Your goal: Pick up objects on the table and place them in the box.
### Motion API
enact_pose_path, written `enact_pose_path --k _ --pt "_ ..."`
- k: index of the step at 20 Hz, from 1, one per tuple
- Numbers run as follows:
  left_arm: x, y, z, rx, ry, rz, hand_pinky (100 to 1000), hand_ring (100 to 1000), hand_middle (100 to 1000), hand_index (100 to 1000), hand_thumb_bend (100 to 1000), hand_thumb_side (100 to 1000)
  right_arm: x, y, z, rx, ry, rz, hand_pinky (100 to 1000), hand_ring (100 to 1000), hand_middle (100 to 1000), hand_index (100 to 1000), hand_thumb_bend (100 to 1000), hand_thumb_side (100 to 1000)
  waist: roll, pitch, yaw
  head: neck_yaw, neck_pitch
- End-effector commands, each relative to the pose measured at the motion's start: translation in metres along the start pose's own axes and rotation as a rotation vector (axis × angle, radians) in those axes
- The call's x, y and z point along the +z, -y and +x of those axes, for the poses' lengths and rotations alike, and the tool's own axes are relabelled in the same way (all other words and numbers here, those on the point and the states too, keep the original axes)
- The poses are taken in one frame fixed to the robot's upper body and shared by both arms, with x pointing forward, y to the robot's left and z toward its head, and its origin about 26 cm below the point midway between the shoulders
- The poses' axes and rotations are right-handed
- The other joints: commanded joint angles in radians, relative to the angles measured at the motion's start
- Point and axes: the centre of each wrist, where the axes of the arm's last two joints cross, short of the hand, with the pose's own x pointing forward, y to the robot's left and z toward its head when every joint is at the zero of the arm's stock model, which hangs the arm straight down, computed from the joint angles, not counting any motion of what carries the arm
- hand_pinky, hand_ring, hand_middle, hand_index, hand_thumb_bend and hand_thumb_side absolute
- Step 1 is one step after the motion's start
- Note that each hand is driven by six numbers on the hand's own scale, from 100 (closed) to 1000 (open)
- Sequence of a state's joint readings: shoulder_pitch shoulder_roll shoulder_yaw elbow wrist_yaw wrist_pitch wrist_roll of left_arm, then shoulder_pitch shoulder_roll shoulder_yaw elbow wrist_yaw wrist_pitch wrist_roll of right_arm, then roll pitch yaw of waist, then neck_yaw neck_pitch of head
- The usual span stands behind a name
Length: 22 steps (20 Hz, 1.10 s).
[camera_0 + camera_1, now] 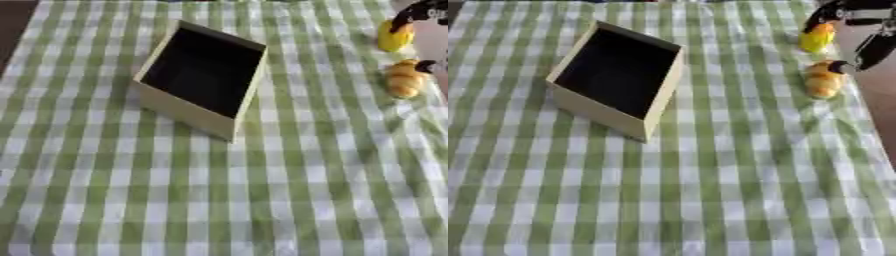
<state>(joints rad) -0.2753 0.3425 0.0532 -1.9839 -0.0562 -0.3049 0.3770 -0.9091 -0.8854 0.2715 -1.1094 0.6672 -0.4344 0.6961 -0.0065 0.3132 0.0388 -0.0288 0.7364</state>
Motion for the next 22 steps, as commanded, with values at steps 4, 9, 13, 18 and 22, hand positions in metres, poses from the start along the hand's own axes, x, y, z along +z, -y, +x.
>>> enact_pose_path --k 4,9,13,18,22 --pt "-0.005 0.0 0.005 0.004 0.021 -0.01 672 737 830 843 185 672 0.021 0.004 -0.014 0.03 -0.062 0.04 883 933 933 917 359 100 -0.001 -0.014 0.001 0.0 -0.007" --pt "-0.005 0.0 0.005 0.006 0.017 -0.006 672 737 828 843 183 676 0.021 -0.005 -0.019 0.032 -0.079 0.074 884 935 929 921 380 100 0.001 -0.009 0.0 -0.003 -0.005" --pt "-0.005 0.001 0.005 0.011 0.017 -0.007 672 737 828 843 181 677 0.017 -0.011 -0.019 0.015 -0.066 0.085 886 935 926 922 384 100 0.003 -0.007 0.001 -0.004 -0.005" --pt "-0.004 0.002 0.005 0.018 0.012 -0.006 672 738 828 842 179 681 0.011 -0.018 -0.02 -0.014 -0.062 0.083 887 935 920 921 382 100 0.006 -0.004 0.005 -0.007 -0.008" --pt "-0.005 0.003 0.005 0.022 0.013 -0.004 672 738 828 843 178 680 0.007 -0.027 -0.025 -0.042 -0.088 0.087 887 933 917 922 374 100 0.009 -0.001 0.009 -0.01 -0.009"
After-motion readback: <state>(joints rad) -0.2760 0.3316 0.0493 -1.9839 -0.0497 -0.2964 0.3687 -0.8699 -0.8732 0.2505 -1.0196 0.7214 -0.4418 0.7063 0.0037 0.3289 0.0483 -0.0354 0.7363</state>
